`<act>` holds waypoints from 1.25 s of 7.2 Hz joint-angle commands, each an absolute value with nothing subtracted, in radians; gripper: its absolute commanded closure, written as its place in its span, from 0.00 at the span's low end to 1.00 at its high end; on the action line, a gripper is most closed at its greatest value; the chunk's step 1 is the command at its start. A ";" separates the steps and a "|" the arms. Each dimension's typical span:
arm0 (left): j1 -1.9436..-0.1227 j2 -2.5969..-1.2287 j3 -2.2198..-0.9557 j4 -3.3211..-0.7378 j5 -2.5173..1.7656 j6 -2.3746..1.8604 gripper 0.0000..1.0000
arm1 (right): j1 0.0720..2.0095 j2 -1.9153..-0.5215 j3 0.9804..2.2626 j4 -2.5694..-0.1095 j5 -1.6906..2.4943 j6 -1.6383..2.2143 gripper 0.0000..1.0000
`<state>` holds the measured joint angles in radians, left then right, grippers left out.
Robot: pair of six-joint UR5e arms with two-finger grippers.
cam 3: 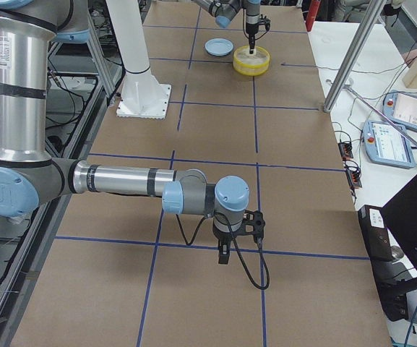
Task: Place bun in steamer
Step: 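Lift the bun with the left gripper and carry it over the steamer, then lower the bun onto the steamer mesh and open the left gripper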
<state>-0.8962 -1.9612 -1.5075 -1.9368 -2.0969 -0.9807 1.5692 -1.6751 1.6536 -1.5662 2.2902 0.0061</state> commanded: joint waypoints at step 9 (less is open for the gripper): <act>-0.920 -1.962 -1.570 -1.944 -2.092 -0.973 0.01 | 1.569 -1.675 1.654 -1.566 2.290 0.006 0.00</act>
